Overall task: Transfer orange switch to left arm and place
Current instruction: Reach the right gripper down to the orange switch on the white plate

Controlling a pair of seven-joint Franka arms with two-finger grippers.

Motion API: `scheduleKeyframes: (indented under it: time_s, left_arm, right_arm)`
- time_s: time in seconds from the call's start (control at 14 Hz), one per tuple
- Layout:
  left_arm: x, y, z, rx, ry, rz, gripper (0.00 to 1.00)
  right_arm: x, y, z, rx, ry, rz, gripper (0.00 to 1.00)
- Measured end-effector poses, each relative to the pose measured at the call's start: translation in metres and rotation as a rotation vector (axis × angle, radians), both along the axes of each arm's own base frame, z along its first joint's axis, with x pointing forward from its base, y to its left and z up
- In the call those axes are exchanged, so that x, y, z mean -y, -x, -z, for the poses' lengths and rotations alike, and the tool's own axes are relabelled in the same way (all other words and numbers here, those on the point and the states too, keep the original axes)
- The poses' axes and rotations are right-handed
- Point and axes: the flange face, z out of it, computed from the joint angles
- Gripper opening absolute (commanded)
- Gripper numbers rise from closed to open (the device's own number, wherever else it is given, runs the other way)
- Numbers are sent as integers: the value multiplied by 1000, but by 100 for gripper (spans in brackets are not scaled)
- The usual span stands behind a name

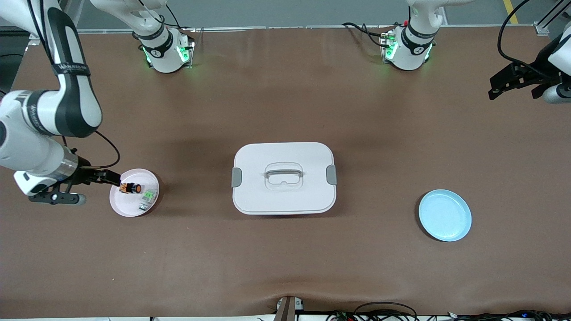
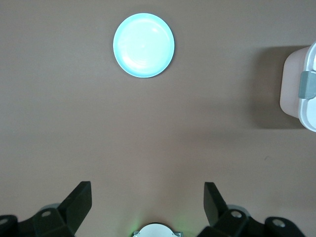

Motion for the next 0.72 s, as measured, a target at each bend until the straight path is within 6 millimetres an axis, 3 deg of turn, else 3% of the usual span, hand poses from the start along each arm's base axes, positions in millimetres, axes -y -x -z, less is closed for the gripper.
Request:
scheduleKeyframes:
  time_s: [0.5,0.72]
  left_arm:
    - [0,0,1,-1,0,0,100]
    - [0,0,1,-1,0,0,100]
  right_arm:
    - [38,13,97,16,11,-48,100]
    - [49,20,127,-9,-41,-19,100]
